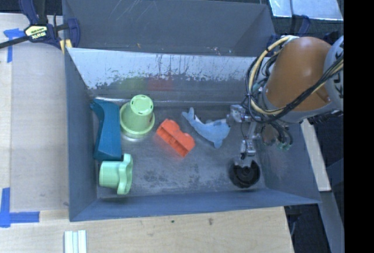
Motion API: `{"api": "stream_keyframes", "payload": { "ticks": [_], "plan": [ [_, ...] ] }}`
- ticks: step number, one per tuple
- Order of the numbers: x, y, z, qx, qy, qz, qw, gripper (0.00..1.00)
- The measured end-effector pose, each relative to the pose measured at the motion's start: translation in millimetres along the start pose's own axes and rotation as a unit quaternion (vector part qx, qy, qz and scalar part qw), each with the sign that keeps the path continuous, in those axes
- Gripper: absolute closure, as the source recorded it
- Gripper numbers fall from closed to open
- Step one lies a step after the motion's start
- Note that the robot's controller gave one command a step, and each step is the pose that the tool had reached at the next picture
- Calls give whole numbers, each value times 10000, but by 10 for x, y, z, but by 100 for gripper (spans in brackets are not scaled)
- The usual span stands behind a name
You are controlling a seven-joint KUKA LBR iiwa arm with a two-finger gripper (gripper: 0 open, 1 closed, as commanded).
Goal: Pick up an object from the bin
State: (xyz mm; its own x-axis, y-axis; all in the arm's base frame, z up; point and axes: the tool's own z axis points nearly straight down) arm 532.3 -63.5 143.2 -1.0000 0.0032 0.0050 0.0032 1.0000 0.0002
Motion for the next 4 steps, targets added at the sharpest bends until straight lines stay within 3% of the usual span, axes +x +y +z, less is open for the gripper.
{"api": "stream_keyframes", "payload": {
  "ticks": [1, 2, 3, 4],
  "plan": [
    [-17, 1, -46, 4, -40, -9, 10000, 0],
    [-38, 41, 126, 11, -65, -287, 9996, 0],
    [-132, 136, 421, 3, -30, -437, 9990, 0],
    [-290, 185, 503, -3, -66, 807, 9967, 0]
  ]
}}
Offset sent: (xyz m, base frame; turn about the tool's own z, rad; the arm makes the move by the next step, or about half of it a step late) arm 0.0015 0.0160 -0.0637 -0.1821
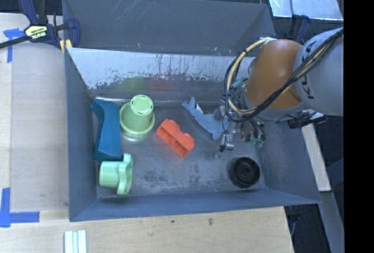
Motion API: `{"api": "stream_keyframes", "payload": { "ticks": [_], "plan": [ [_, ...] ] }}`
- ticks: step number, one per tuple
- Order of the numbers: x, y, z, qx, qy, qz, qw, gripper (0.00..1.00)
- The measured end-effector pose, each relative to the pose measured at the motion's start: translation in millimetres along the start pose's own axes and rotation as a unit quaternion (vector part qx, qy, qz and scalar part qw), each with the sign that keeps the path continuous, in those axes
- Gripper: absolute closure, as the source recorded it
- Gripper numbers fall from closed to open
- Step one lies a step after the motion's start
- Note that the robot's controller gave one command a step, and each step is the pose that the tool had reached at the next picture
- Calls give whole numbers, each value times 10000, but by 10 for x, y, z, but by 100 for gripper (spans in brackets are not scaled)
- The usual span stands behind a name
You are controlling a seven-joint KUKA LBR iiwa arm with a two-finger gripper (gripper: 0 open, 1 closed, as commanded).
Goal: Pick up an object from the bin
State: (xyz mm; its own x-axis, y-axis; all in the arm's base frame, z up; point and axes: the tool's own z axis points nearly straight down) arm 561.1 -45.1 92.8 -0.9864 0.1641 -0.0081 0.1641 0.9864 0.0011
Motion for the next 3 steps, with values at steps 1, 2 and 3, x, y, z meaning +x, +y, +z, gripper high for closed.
{"api": "stream_keyframes", "payload": {
  "ticks": [1, 2, 3],
  "plan": [
    [-245, 192, 188, 13, -17, -1931, 9812, 100],
    [-245, 192, 188, 13, -17, -1932, 9812, 100],
    [-169, 249, -242, 7, 21, -1952, 9808, 100]
  ]
}}
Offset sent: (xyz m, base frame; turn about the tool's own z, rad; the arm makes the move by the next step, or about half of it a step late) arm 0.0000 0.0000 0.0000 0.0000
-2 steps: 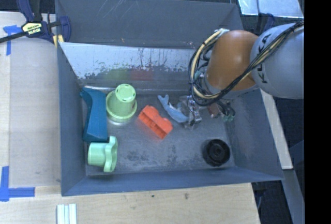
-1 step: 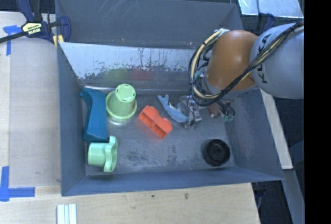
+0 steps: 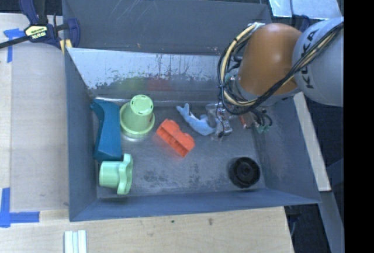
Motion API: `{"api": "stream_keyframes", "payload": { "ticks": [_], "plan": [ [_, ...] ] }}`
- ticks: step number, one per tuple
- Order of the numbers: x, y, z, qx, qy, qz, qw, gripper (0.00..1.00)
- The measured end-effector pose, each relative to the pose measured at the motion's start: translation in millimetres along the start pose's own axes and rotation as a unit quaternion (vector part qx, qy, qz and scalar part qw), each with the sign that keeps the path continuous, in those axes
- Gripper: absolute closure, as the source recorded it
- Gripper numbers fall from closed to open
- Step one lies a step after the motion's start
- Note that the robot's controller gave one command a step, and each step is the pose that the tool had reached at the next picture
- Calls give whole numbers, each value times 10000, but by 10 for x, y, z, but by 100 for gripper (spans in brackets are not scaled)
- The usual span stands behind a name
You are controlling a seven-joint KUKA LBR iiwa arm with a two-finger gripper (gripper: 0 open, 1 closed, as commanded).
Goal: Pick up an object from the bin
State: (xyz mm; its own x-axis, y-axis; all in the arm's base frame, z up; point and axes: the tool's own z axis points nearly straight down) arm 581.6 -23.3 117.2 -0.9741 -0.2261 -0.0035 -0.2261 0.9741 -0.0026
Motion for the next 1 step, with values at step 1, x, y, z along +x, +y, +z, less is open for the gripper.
{"api": "stream_keyframes", "payload": {
  "ticks": [1],
  "plan": [
    [-25, -29, -580, 10, -35, -32, 10000, 100]
  ]
}}
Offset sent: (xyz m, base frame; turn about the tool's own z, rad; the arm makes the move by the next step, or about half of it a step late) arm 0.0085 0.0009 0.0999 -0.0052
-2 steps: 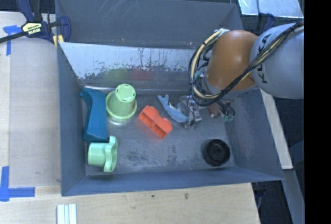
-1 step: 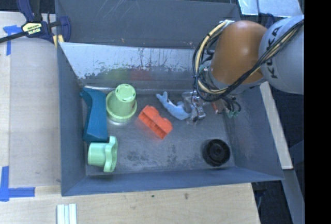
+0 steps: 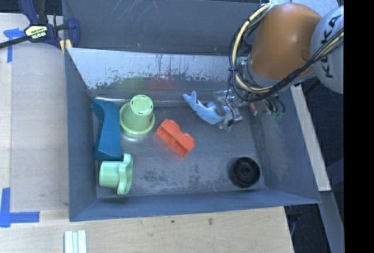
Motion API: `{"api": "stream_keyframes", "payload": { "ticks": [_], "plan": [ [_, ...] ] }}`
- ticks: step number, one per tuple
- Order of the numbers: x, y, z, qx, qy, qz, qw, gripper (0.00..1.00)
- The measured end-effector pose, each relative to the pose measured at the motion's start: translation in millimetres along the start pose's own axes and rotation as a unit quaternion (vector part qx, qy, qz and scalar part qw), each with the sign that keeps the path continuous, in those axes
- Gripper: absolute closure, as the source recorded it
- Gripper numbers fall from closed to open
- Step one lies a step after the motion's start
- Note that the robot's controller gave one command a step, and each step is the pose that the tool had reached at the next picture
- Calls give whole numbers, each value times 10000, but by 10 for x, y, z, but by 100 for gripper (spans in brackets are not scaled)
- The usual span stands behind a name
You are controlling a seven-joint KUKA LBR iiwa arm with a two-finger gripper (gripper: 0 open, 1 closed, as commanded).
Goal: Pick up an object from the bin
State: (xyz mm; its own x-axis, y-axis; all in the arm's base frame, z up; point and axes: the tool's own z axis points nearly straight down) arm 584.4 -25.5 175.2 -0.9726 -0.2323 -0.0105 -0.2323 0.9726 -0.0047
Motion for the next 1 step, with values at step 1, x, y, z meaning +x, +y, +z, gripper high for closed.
{"api": "stream_keyframes", "payload": {
  "ticks": [1],
  "plan": [
    [-60, -1, -376, -1, 7, 7, 10000, 100]
  ]
}}
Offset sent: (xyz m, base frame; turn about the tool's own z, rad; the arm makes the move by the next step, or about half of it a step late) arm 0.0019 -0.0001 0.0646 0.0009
